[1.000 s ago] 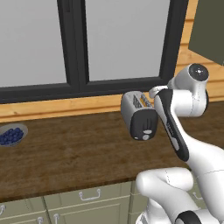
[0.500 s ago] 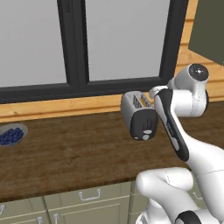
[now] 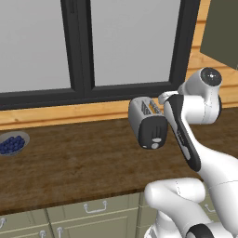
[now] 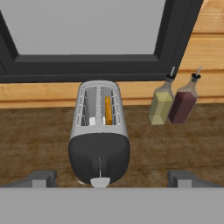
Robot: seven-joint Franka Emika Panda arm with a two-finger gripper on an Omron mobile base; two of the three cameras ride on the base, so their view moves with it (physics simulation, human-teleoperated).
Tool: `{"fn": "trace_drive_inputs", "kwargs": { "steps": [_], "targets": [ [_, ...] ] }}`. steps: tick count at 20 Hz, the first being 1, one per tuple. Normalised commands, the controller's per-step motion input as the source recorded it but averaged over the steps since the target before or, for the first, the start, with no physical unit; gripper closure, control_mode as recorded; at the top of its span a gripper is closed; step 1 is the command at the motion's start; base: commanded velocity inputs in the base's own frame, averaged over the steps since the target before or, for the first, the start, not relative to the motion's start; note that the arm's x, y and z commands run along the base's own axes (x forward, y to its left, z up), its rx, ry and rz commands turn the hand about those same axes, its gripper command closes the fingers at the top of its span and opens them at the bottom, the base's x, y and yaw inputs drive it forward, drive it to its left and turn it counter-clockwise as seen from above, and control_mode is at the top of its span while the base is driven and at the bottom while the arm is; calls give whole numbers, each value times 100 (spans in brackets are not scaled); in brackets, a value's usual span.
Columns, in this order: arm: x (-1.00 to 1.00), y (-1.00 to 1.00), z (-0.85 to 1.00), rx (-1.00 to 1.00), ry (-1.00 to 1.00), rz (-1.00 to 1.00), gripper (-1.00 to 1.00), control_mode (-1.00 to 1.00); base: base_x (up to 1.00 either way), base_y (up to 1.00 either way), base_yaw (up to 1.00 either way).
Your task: Start the toaster. Once the lever pops up, take the bread to the plate on the dining counter.
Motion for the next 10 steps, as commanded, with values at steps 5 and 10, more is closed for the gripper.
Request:
{"fn": "trace_drive_inputs", "kwargs": {
  "steps": [5,10],
  "targets": [
    [0,0,0,0,0,0,-100,-100,0,0,0],
    [0,0,0,0,0,0,-100,-100,0,0,0]
  ]
}}
